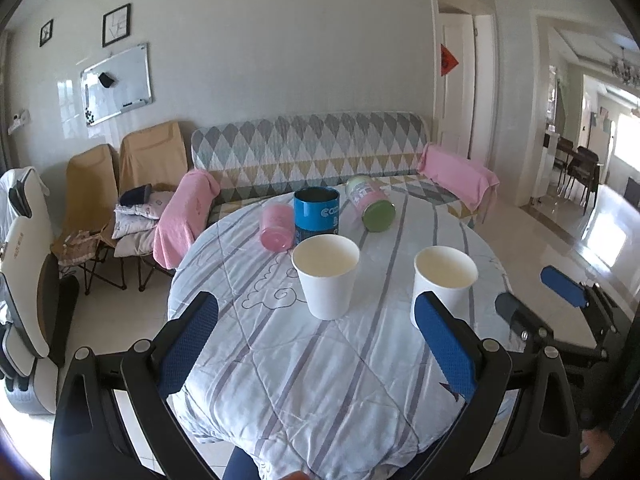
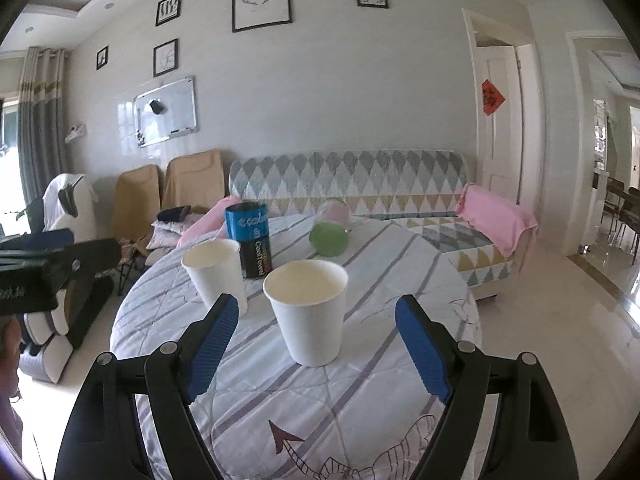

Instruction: Flip cup upright

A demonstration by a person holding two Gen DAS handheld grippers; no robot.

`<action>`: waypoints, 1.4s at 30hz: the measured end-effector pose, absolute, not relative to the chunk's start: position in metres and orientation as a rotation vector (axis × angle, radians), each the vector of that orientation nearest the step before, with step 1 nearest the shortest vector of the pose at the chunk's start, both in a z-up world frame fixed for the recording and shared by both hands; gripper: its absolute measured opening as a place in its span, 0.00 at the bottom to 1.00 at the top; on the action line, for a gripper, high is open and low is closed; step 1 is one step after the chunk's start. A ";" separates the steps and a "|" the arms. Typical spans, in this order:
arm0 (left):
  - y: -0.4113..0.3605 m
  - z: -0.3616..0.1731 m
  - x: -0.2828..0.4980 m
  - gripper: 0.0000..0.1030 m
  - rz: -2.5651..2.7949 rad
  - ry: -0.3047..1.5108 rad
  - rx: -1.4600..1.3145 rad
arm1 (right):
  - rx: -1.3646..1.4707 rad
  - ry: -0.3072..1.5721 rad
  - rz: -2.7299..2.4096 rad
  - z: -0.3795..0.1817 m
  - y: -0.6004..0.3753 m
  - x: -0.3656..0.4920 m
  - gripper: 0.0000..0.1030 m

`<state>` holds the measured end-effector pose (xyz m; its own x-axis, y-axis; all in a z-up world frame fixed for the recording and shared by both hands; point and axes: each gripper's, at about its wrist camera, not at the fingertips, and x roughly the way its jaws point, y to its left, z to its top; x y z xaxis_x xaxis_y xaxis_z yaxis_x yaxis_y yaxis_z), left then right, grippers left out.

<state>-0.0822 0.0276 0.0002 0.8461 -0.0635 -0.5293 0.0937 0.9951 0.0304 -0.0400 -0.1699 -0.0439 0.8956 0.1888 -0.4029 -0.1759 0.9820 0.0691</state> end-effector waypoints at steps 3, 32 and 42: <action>0.025 0.001 -0.090 0.98 -0.094 0.548 0.055 | 0.054 0.405 0.187 -0.037 -0.173 -0.045 0.80; 0.010 0.015 -0.090 1.00 -0.083 0.508 0.031 | 0.008 0.371 0.222 -0.018 -0.173 -0.058 0.80; 0.003 0.015 -0.085 1.00 -0.058 0.498 0.050 | 0.010 0.372 0.223 -0.017 -0.179 -0.051 0.80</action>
